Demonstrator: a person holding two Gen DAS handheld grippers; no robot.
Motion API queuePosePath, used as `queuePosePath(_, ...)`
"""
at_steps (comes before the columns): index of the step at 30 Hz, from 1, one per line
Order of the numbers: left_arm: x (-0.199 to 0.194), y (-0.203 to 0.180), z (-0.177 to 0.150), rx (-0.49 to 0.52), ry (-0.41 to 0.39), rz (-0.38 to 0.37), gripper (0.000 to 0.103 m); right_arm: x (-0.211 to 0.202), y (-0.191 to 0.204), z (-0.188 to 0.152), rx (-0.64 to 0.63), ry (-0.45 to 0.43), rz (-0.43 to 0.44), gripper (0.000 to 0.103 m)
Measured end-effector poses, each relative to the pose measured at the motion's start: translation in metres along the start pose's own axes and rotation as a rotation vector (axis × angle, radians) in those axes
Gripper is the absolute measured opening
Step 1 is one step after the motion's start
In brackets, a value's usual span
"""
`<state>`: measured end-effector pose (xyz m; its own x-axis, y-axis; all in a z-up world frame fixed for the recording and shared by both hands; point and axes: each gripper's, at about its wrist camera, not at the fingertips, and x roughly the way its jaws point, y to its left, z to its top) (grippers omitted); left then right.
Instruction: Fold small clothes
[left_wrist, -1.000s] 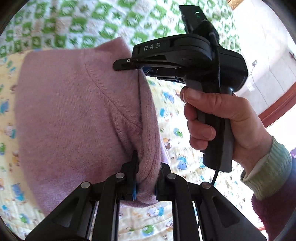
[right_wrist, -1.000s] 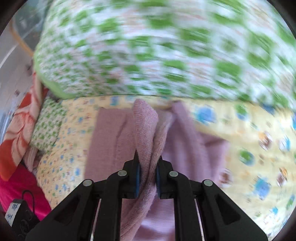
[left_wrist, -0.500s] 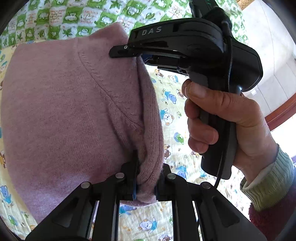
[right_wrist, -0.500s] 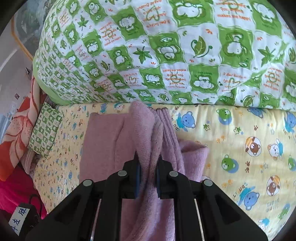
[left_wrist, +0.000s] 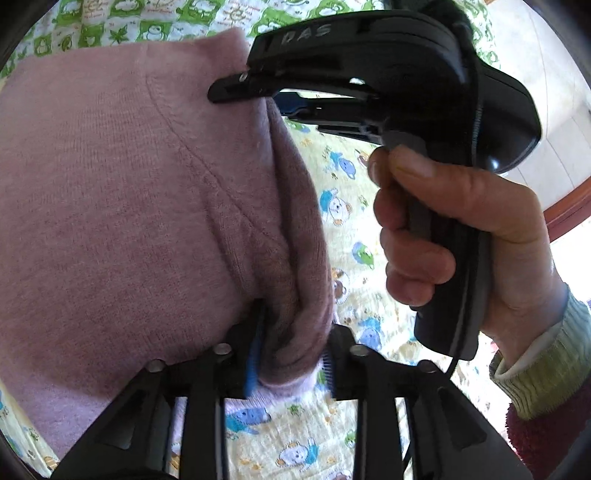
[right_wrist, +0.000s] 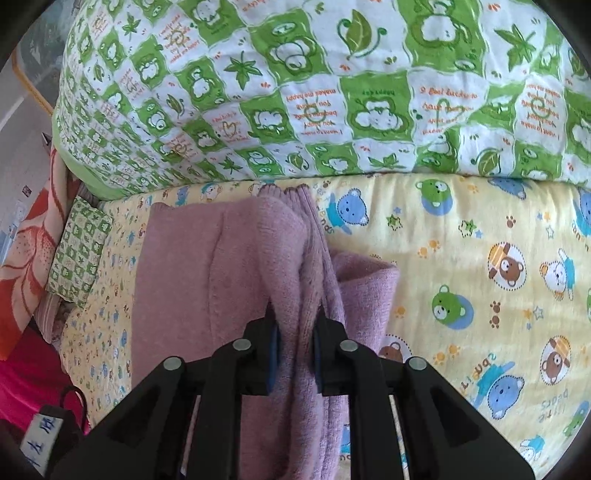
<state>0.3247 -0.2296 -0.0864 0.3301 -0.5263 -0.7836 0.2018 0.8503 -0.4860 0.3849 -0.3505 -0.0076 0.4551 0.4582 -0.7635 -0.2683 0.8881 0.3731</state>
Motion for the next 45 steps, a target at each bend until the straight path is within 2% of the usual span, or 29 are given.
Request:
queuePosePath(2, -0.003, 0.000, -0.002, 0.002, 0.006, -0.031, 0.045, -0.008, -0.002, -0.004, 0.021, -0.014, -0.021, 0.033)
queuePosePath(3, -0.008, 0.000, -0.005, 0.005, 0.007, -0.050, 0.049, -0.014, -0.003, -0.008, 0.027, -0.025, -0.039, 0.035)
queuePosePath(4, -0.013, 0.002, -0.007, 0.005, 0.004, -0.062, 0.050, -0.020, -0.003, -0.012, 0.032, -0.036, -0.053, 0.039)
queuePosePath(7, -0.034, 0.005, -0.020, 0.024, 0.006, -0.092, 0.052, -0.045, -0.004, -0.027, 0.067, -0.080, -0.053, 0.040)
queuePosePath(10, -0.059, 0.017, -0.037, 0.042, -0.015, -0.062, 0.057, -0.070, 0.001, -0.046, 0.083, -0.127, -0.035, 0.040)
queuePosePath(14, -0.090, 0.054, -0.052, -0.038, -0.055, 0.010, 0.059, -0.089, 0.020, -0.070, 0.055, -0.150, 0.027, 0.040)
queuePosePath(16, -0.102, 0.077, -0.056, -0.090, -0.071, 0.049, 0.062, -0.086, 0.031, -0.081, 0.041, -0.121, 0.052, 0.040)
queuePosePath(19, -0.112, 0.118, -0.051, -0.193, -0.085, 0.099, 0.062, -0.070, 0.037, -0.091, 0.034, -0.070, -0.002, 0.040)
queuePosePath(23, -0.114, 0.163, -0.039, -0.318, -0.090, 0.086, 0.062, -0.049, 0.033, -0.100, 0.065, -0.027, -0.023, 0.040)
queuePosePath(25, -0.110, 0.172, -0.035, -0.339, -0.083, 0.072, 0.062, -0.039, 0.032, -0.104, 0.068, -0.002, -0.047, 0.040)
queuePosePath(27, -0.104, 0.176, -0.030, -0.351, -0.074, 0.061, 0.062, -0.032, 0.028, -0.109, 0.093, 0.022, -0.046, 0.038)
queuePosePath(28, -0.101, 0.179, -0.031, -0.349, -0.069, 0.056, 0.062, -0.030, 0.027, -0.112, 0.098, 0.028, -0.043, 0.024)
queuePosePath(29, -0.099, 0.179, -0.029, -0.346, -0.064, 0.060, 0.062, -0.030, 0.027, -0.113, 0.103, 0.031, -0.043, 0.017)
queuePosePath(32, -0.097, 0.175, -0.027, -0.327, -0.064, 0.059, 0.062, -0.050, 0.031, -0.111, 0.132, -0.014, 0.021, 0.012)
queuePosePath(34, -0.093, 0.169, -0.023, -0.307, -0.059, 0.058, 0.066, -0.076, 0.030, -0.111, 0.172, -0.070, 0.092, 0.012)
queuePosePath(36, -0.092, 0.165, -0.024, -0.295, -0.054, 0.056, 0.068, -0.095, 0.024, -0.116, 0.205, -0.101, 0.125, 0.012)
queuePosePath(41, -0.082, 0.159, -0.023, -0.257, -0.020, 0.074, 0.068, -0.076, -0.006, -0.135, 0.268, -0.058, 0.046, 0.012)
queuePosePath(45, -0.074, 0.157, -0.024, -0.245, -0.007, 0.083, 0.072, -0.058, -0.022, -0.148, 0.274, -0.065, -0.014, 0.012)
